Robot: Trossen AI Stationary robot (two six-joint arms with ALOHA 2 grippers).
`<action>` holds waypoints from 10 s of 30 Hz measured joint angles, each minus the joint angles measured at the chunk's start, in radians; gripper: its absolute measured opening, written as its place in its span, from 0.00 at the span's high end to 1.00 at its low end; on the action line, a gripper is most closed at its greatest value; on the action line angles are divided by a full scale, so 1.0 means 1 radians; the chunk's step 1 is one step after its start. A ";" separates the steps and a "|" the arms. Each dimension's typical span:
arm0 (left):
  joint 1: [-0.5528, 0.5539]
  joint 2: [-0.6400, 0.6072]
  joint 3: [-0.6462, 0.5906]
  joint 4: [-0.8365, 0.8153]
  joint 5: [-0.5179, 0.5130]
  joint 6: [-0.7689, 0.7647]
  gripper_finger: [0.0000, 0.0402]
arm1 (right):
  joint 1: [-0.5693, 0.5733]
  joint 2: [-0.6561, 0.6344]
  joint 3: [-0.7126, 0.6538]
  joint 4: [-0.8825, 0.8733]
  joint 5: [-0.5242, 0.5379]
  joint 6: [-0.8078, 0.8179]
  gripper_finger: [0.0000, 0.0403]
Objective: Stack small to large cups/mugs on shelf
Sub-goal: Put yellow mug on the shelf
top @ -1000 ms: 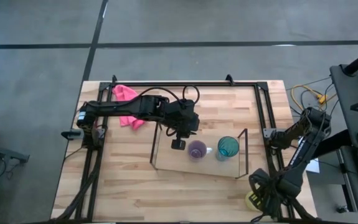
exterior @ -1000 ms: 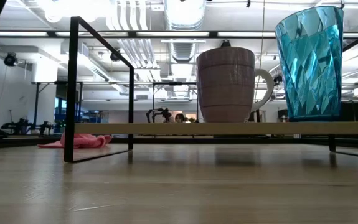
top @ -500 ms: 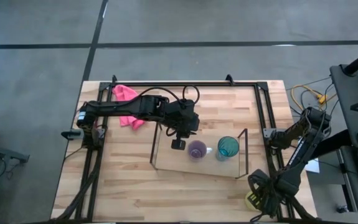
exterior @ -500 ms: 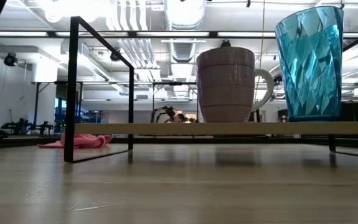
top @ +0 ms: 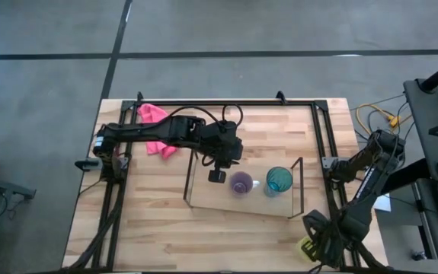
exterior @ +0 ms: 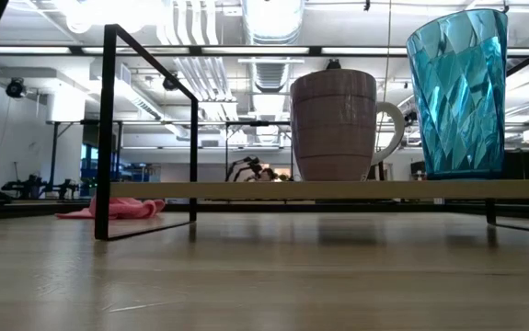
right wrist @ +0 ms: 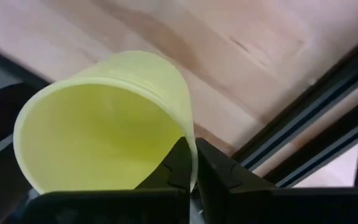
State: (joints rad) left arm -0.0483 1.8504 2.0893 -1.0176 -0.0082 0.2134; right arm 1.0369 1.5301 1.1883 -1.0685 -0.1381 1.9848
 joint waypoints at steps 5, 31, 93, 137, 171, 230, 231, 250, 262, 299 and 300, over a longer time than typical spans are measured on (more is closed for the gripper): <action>0.000 -0.027 0.005 -0.018 0.000 0.000 0.82 | -0.053 -0.002 0.068 -0.004 0.008 -0.102 0.98; -0.001 -0.153 -0.002 -0.155 -0.040 -0.105 0.82 | -0.522 -0.003 0.198 0.106 0.219 -0.967 0.98; -0.005 -0.277 -0.004 -0.551 -0.394 -0.417 0.82 | -1.050 0.483 0.860 -0.076 0.128 -1.672 0.98; -0.003 -0.412 -0.018 -0.553 -0.753 -0.461 0.82 | -1.037 0.635 0.932 -0.171 0.062 -1.680 0.98; -0.003 -0.400 -0.019 -0.553 -0.752 -0.465 0.82 | -1.037 0.633 0.859 -0.100 0.049 -1.736 0.97; -0.003 -0.400 -0.019 -0.553 -0.752 -0.460 0.82 | -1.055 0.632 0.864 -0.048 0.008 -1.753 0.97; -0.003 -0.400 -0.019 -0.553 -0.752 -0.460 0.82 | -1.055 0.632 0.864 -0.048 0.008 -1.753 0.97; -0.003 -0.400 -0.019 -0.553 -0.752 -0.460 0.82 | -1.055 0.630 0.865 -0.036 0.009 -1.753 0.97; -0.003 -0.400 -0.019 -0.553 -0.752 -0.460 0.82 | -1.055 0.630 0.865 0.005 0.009 -1.753 0.97; -0.003 -0.400 -0.019 -0.553 -0.751 -0.460 0.82 | -1.055 0.627 0.841 -0.085 0.069 -1.757 0.97; -0.003 -0.400 -0.019 -0.553 -0.751 -0.461 0.82 | -1.055 0.627 0.837 -0.085 0.069 -1.757 0.97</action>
State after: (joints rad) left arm -0.0517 1.4506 2.0705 -1.5711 -0.7589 -0.2472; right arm -0.0177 2.1568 2.0251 -1.1533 -0.0690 0.2279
